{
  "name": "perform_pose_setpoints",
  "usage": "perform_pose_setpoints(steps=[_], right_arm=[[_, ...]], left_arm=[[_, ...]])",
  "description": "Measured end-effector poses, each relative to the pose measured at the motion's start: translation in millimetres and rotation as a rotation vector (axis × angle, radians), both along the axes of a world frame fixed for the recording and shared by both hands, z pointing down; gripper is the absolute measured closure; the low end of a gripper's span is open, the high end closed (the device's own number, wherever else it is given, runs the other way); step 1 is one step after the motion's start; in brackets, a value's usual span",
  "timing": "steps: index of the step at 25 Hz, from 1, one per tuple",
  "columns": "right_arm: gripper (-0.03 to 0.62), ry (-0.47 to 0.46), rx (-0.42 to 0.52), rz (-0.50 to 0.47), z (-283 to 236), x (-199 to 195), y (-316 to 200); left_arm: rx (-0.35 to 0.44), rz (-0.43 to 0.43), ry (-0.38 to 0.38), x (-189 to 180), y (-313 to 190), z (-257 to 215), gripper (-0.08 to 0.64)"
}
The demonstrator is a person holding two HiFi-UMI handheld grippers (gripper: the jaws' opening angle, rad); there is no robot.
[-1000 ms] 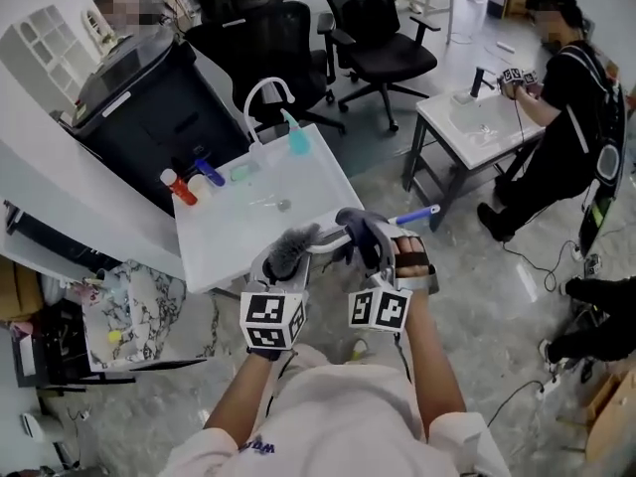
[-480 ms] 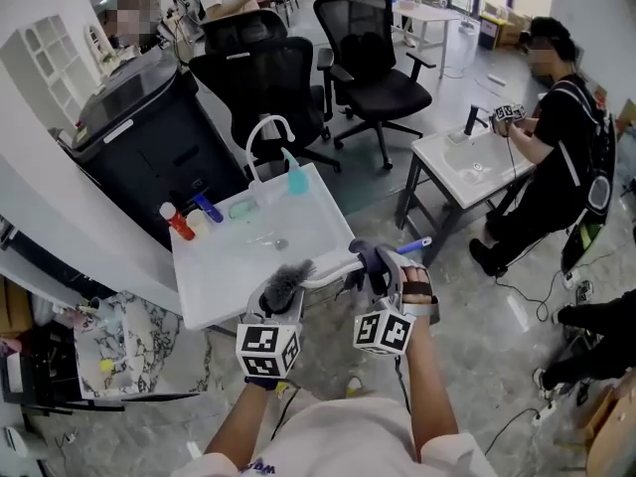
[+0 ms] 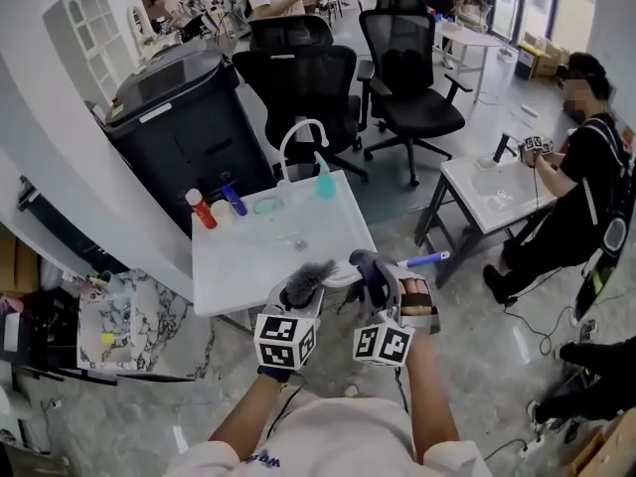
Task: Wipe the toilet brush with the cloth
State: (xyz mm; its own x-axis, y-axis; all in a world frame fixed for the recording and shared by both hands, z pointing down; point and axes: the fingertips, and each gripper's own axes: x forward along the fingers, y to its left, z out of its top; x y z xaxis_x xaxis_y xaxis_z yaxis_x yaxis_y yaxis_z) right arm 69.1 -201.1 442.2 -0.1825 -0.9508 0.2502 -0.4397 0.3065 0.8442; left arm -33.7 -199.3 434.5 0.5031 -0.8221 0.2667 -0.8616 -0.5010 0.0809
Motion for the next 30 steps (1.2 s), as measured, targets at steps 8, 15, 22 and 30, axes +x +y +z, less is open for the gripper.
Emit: perform_pose_setpoints(steps=[8, 15, 22, 30], right_arm=[[0.44, 0.021, -0.006, -0.152, -6.1, -48.5, 22.5], [0.442, 0.057, -0.009, -0.164, -5.6, -45.0, 26.8], [0.442, 0.049, -0.009, -0.127, -6.3, -34.6, 15.1], [0.442, 0.032, -0.016, -0.095, 3.7, -17.2, 4.1]], left_arm=[[-0.025, -0.025, 0.013, 6.3, 1.7, 5.3, 0.423], [-0.023, -0.017, 0.055, 10.6, 5.1, 6.8, 0.423], [-0.022, -0.036, 0.047, -6.4, 6.6, 3.1, 0.424], [-0.022, -0.057, 0.05, -18.3, 10.1, 5.9, 0.424]])
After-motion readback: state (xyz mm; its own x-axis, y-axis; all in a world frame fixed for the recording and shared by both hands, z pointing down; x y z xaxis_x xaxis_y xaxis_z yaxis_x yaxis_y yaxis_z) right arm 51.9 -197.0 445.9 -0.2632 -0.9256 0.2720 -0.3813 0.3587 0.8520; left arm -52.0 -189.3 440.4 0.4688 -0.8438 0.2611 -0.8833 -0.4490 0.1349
